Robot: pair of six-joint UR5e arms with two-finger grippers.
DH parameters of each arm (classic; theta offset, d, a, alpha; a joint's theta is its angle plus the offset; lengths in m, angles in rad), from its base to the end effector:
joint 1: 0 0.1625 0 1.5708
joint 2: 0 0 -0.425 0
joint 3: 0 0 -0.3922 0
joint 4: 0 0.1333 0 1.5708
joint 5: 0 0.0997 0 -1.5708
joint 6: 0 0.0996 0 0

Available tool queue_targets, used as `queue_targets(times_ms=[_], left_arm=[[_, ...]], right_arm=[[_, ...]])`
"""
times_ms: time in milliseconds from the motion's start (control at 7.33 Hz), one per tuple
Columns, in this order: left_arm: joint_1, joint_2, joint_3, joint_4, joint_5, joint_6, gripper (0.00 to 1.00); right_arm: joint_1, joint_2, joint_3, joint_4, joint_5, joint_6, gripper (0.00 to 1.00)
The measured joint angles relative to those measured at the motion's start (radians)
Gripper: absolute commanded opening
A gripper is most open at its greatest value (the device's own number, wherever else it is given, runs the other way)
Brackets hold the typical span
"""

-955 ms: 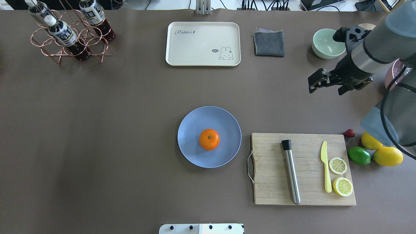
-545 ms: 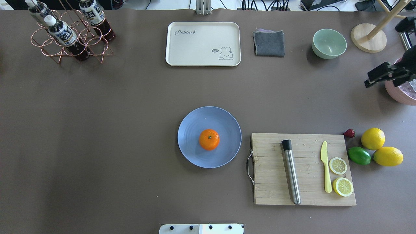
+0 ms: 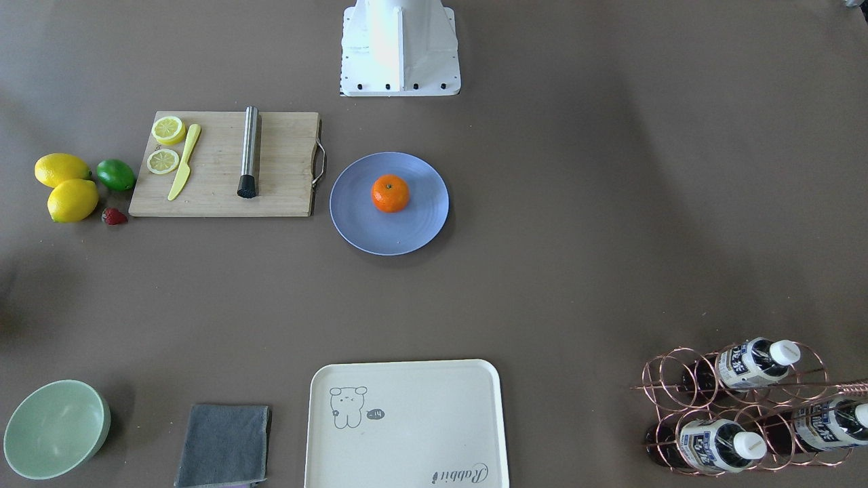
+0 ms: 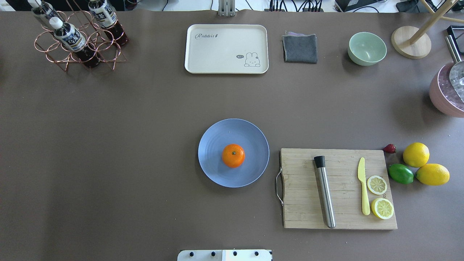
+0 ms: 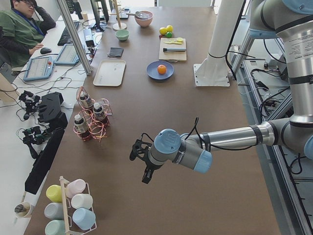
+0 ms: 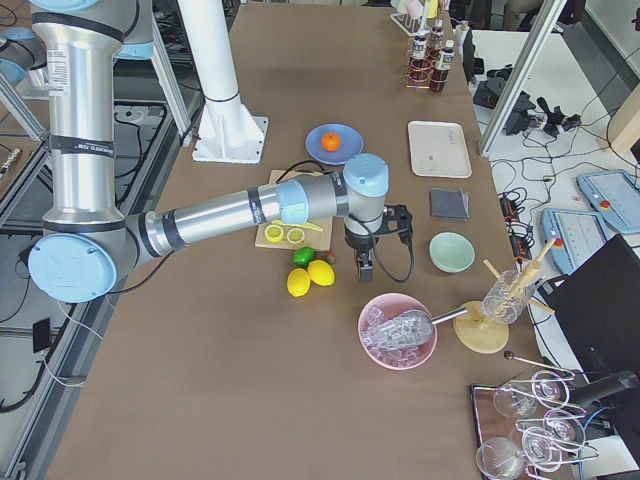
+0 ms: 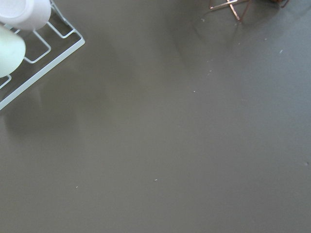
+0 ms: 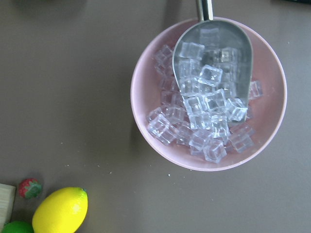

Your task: Pick orange to plate

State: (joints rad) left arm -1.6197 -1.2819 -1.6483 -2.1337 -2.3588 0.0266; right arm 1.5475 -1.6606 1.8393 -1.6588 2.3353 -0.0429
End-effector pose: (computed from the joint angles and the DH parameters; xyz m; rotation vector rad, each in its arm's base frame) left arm -0.0812 -0.3767 0.6838 0.3622 0.7664 0.1175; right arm 0.0538 -0.4550 0.5786 0.0937 -0.7634 -0.0976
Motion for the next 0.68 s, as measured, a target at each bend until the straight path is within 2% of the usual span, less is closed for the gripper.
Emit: queue_targets(times_ms=[409, 682], left_arm=[[-0.041, 0.008, 0.008, 0.027, 0.001, 0.025, 0.98], [-0.042, -0.075, -0.024, 0.168, 0.002, 0.028, 0.98]], right_arm=[[0.128, -0.067, -0.024, 0.002, -0.017, -0.065, 1.00], [0.172, -0.098, -0.048, 0.003, -0.037, -0.084, 1.00]])
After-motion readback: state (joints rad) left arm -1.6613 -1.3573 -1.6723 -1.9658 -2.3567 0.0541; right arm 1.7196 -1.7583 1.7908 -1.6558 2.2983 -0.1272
